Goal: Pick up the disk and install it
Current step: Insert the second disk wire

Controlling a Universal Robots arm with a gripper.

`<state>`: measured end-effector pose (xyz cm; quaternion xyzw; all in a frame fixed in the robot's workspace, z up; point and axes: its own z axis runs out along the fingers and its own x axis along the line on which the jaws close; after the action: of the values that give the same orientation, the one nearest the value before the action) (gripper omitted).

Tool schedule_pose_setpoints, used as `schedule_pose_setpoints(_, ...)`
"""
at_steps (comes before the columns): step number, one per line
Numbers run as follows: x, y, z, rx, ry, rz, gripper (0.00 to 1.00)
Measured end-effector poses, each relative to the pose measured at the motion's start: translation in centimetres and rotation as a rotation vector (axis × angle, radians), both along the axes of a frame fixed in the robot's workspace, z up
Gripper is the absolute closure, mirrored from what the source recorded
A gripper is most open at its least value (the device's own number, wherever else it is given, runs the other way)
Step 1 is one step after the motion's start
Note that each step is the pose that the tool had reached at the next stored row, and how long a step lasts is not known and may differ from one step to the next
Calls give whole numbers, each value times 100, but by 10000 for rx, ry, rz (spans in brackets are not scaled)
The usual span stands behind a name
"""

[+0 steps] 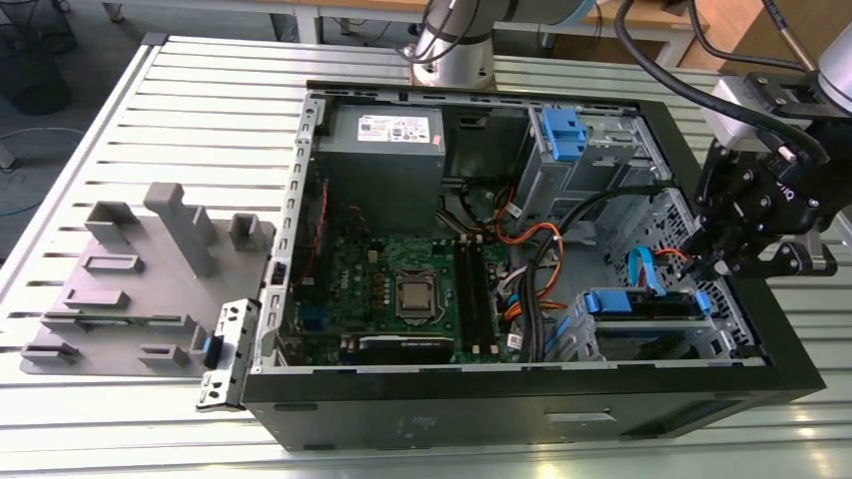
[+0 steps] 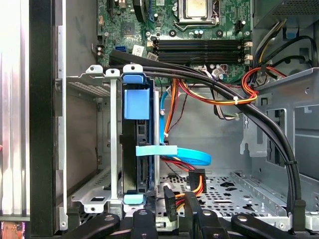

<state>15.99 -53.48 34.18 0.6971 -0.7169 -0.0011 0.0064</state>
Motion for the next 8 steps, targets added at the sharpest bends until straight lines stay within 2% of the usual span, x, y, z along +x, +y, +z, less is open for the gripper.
schedule_pose_setpoints(1,0,0,0,0,0,0,65)
schedule_pose_setpoints(3,1,0,0,0,0,0,77)
schedule_pose_setpoints(4,1,0,0,-1,0,0,77)
schedule_pose_setpoints(5,1,0,0,0,0,0,83)
schedule_pose_setpoints(8,1,0,0,0,0,0,84)
